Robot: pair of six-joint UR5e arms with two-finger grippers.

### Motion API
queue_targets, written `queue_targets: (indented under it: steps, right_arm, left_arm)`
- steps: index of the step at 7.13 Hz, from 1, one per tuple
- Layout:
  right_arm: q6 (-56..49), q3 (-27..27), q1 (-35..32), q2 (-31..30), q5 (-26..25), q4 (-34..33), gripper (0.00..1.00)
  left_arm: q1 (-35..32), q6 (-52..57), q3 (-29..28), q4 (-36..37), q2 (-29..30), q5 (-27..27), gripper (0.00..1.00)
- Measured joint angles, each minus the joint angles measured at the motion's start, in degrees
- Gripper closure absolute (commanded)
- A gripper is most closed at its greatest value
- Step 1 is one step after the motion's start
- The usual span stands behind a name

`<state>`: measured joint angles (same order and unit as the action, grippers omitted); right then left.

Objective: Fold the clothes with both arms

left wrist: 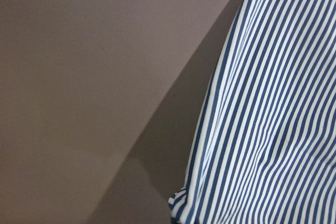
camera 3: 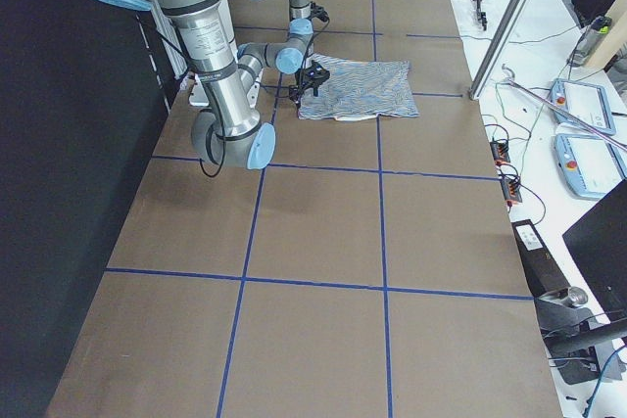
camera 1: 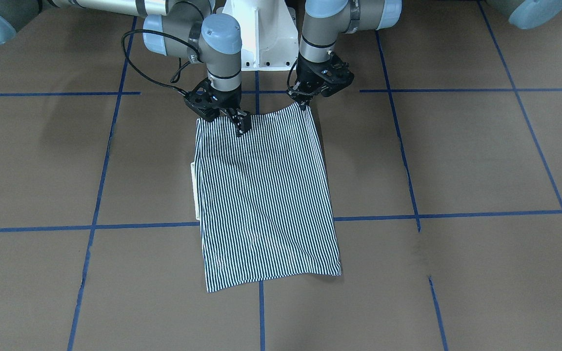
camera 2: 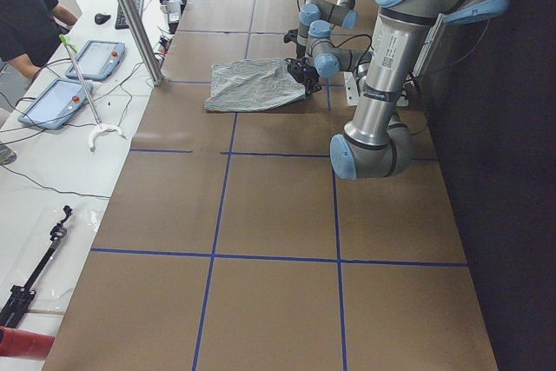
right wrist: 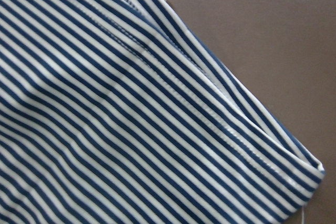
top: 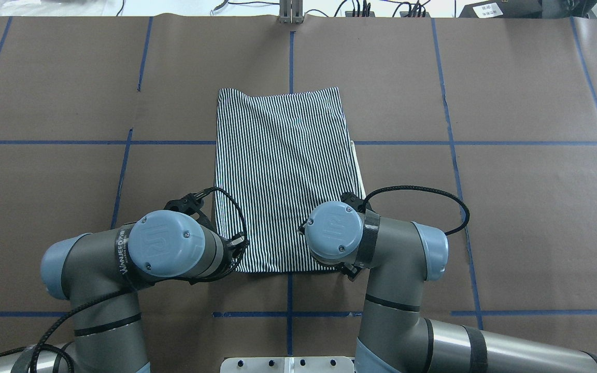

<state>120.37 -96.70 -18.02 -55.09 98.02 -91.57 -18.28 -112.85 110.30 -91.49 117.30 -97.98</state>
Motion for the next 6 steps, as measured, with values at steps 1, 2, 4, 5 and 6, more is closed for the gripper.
queue_targets:
  steps: [1,2,4,5,6]
  right_arm:
    - [-0.08,0.06,0.00,-0.18,0.04,0.00,0.07]
    - [-0.10,0.11,0.01,-0.24,0.06,-0.03,0.58]
    - [0.37,0.10,0.24,-0.29,-0.08,-0.09,1.00]
    - [0.36,0.02,0.43,-0.25,-0.15,-0.15,1.00]
    - [0.32,0.00,0.50,-0.22,-0.07,-0.18,1.00]
  left_arm:
    - [0.00,0.00,0.00,0.00,0.03,0.02,1.00]
    - [0.00,0.00,0.00,0.00,0.03,0.02,1.00]
    - [0.00,0.00,0.00,0.00,0.09,0.06,1.00]
    - [0.00,0.00,0.00,0.00,0.11,0.06,1.00]
    - [0.00,0.00,0.00,0.00,0.12,0.07,1.00]
